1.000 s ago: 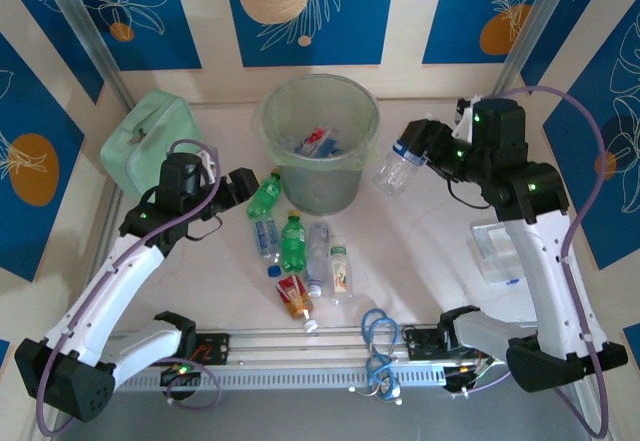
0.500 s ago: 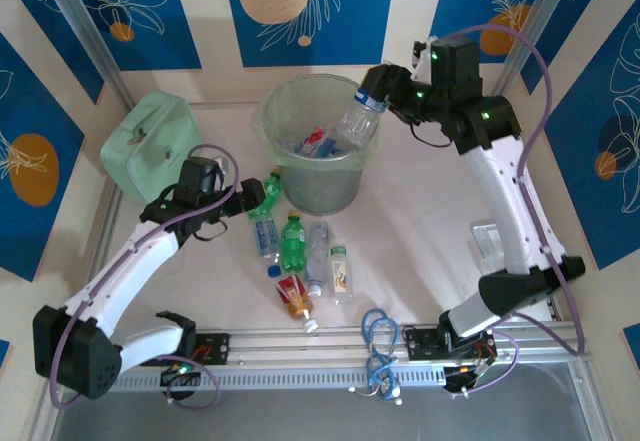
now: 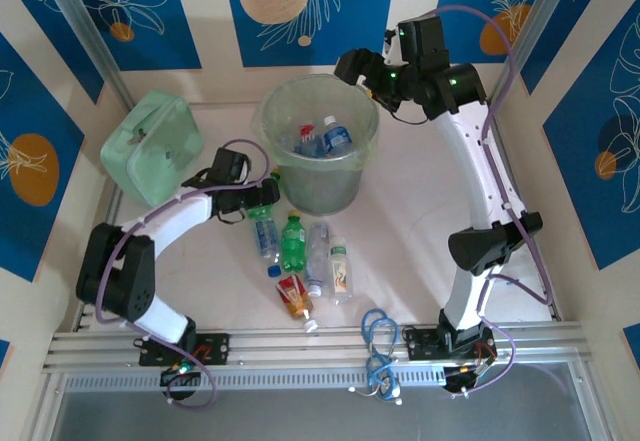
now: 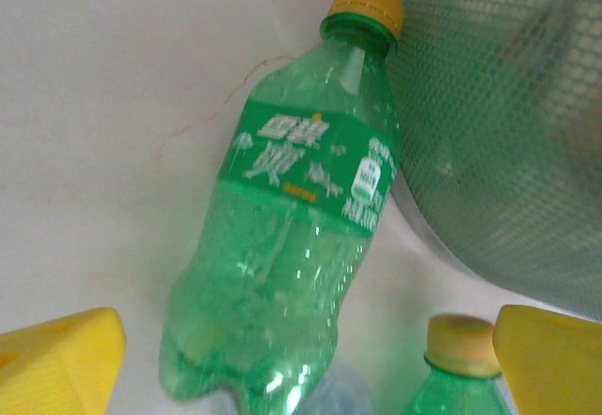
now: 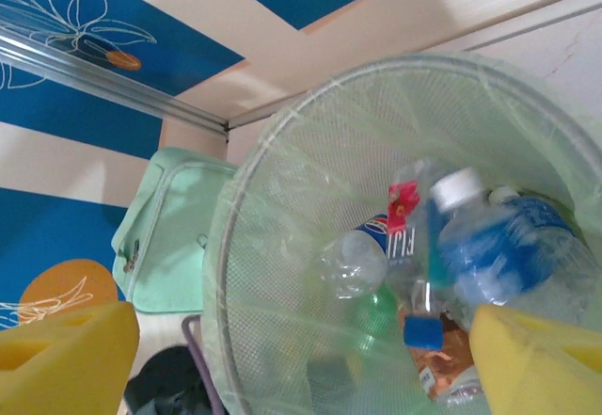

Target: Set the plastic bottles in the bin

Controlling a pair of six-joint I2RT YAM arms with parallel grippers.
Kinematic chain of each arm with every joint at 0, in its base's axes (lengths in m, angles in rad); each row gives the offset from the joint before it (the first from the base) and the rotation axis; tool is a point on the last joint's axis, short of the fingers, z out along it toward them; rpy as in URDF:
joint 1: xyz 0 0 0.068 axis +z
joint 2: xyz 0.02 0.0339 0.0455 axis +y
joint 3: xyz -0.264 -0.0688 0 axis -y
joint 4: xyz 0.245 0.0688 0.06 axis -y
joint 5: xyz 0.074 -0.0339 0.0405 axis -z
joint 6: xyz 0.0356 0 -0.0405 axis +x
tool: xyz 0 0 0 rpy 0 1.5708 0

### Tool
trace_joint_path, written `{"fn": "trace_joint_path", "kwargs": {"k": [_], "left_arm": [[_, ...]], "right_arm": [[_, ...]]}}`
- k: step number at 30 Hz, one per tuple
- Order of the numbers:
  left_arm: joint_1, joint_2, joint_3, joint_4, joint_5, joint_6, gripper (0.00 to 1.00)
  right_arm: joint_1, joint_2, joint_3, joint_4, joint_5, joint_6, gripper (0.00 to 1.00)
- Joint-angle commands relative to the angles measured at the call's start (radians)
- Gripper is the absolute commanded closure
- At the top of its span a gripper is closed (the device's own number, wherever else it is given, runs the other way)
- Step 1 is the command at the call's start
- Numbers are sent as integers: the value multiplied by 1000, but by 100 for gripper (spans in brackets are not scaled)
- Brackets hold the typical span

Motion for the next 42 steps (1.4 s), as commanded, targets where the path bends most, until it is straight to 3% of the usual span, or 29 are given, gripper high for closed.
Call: {"fn": "trace_joint_path", "kwargs": {"k": [1,10,22,42], "left_arm": [[20,59,65,32,0,48,0],[40,198,115,25,-27,65,10],[58,277,146,1,-47,49,24],[117,173,87,7,27,-11,44]], "right_arm": [[13,-97,-61,-18,6,-19,10],[29,-359,-426,74,9,35,11],[41,-522,-670,34,26,57,12],[120,-558,-666,31,82,58,20]]}}
